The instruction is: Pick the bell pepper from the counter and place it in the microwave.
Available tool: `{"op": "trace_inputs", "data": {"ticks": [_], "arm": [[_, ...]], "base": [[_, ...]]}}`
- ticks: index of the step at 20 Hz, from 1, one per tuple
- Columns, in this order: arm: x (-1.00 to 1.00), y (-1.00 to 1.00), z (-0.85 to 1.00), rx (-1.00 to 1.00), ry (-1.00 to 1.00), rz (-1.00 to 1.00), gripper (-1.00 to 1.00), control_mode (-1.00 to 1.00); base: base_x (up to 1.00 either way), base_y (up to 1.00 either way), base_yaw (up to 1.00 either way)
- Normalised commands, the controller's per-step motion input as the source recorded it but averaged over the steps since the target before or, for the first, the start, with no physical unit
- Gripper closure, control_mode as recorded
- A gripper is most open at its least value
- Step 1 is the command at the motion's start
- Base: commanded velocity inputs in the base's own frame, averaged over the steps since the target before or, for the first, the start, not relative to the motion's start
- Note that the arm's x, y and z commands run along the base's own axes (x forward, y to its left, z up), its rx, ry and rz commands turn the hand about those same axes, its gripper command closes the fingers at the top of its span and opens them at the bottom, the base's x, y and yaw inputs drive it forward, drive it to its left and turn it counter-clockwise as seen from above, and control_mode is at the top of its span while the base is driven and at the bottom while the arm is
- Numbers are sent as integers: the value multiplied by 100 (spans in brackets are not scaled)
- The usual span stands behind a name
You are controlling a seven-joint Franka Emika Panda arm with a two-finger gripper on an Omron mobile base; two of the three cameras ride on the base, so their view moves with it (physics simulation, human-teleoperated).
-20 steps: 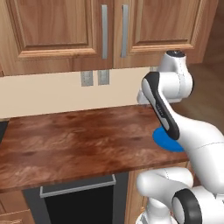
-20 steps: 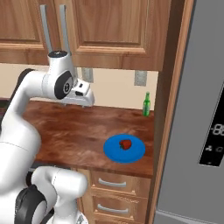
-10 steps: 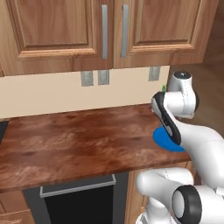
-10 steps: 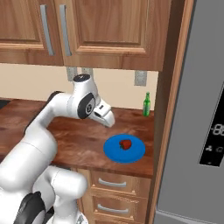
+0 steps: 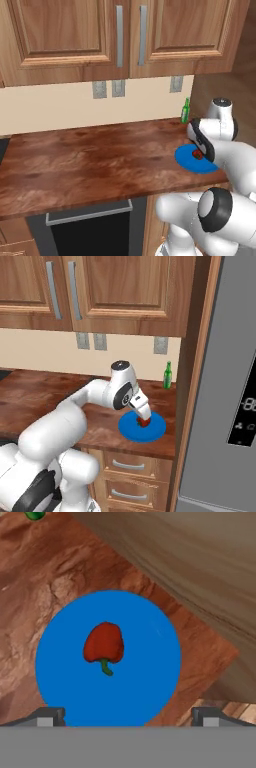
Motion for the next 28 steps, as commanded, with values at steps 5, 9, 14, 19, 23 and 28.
{"op": "trace_inputs", "data": {"ticks": [5,9,14,19,23,28], "arm": [[13,-19,-30,3,1,-5,-100,-100],[25,0,-36,3,0,-1,-100,-100],[36,0,-43,1,0,0,-100,-100],[42,0,-32,0,1,0,-100,-100],[19,0,-32,0,3,0,-100,-100],[0,0,-39,0,4,0,-100,-100]], "base": [[0,0,0],[0,0,0],[0,0,0],[0,0,0],[0,0,0],[0,0,0]]}}
